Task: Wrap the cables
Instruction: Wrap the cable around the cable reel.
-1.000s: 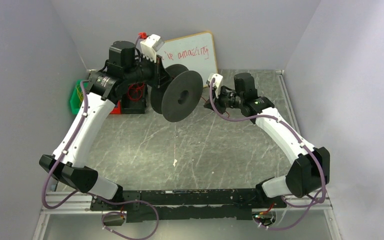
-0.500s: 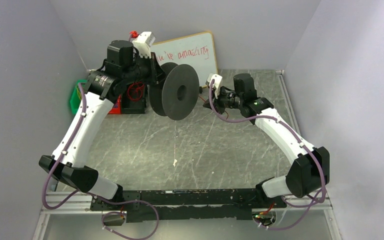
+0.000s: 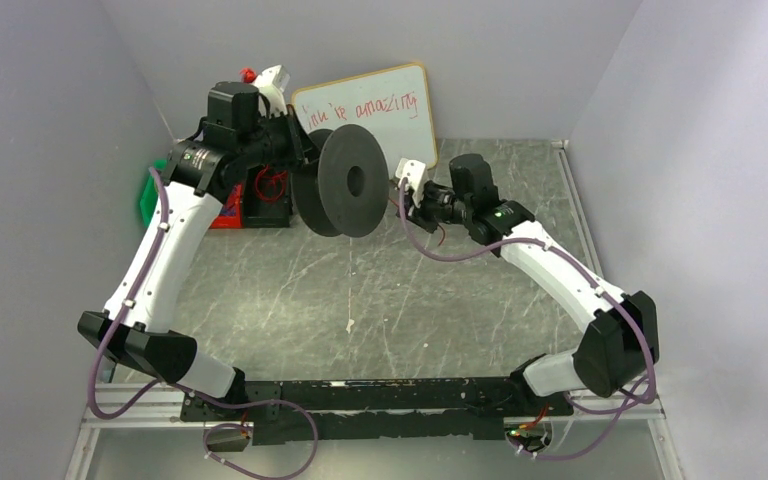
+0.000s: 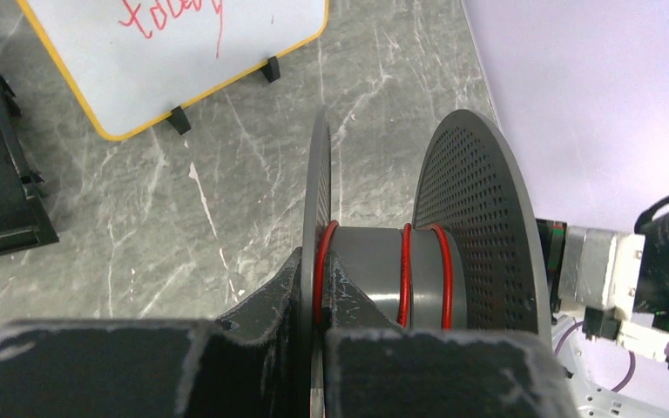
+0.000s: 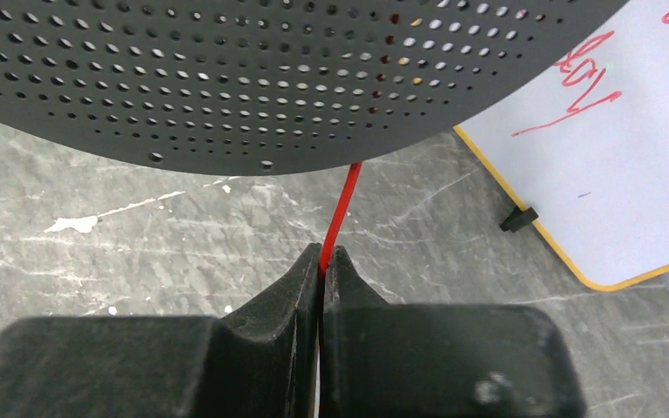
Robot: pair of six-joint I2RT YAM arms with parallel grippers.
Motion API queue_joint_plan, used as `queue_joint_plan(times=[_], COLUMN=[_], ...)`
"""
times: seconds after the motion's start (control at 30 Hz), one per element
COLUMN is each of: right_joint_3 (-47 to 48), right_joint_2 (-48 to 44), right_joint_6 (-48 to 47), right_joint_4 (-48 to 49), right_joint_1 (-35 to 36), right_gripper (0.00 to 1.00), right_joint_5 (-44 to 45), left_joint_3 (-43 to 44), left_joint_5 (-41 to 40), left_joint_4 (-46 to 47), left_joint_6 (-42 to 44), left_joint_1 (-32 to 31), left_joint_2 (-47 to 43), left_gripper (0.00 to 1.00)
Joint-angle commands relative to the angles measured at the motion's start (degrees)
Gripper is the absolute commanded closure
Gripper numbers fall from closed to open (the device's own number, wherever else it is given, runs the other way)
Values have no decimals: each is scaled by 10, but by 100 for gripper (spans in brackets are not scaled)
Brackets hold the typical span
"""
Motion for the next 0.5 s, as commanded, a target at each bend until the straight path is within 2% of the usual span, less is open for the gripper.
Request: queue_joint_plan(times=[0.0, 0.27, 0.47], right_joint_3=[-13, 16, 43], right_joint_2=[-24, -25, -12], right_joint_6=[-33, -80, -117], right_joint_4=[-60, -124, -164], right_joint_1=[21, 94, 142], right_gripper=[98, 100, 100], right_joint_5=[38, 82, 135], left_joint_3=[16, -2, -8], left_joint_5=[-118, -141, -194], left_joint_4=[79, 79, 77], left_joint_6=[-19, -33, -32], left_joint_1=[32, 36, 37], left_joint_2=[-12, -12, -8], left_gripper=[97, 98, 98])
